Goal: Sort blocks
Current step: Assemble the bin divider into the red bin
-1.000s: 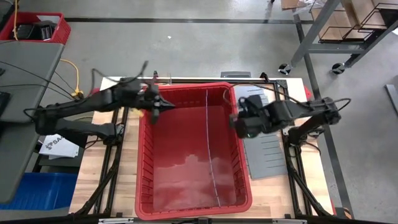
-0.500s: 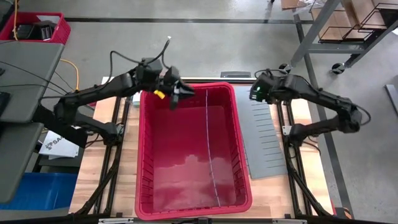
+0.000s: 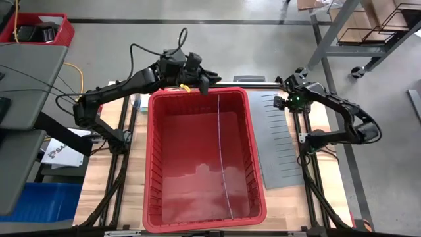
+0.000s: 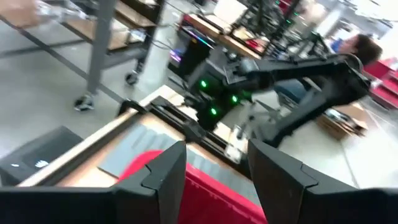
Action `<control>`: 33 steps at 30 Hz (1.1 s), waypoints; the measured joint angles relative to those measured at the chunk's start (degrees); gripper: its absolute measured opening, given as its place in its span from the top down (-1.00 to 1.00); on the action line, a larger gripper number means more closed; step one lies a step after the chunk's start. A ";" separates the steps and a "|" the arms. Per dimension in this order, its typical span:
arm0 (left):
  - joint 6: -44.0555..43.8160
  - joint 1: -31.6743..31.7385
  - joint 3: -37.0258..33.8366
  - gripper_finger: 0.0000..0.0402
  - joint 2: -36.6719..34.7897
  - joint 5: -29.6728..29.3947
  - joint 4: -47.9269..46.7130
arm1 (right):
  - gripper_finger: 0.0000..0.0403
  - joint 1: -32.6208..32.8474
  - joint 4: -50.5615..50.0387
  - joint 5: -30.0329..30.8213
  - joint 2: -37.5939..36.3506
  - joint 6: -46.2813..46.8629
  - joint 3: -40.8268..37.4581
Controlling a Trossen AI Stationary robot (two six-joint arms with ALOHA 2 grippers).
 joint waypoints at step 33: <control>6.13 9.01 0.50 0.16 -4.99 -1.68 -9.50 | -0.12 -0.83 1.53 -18.80 9.66 -23.96 -0.70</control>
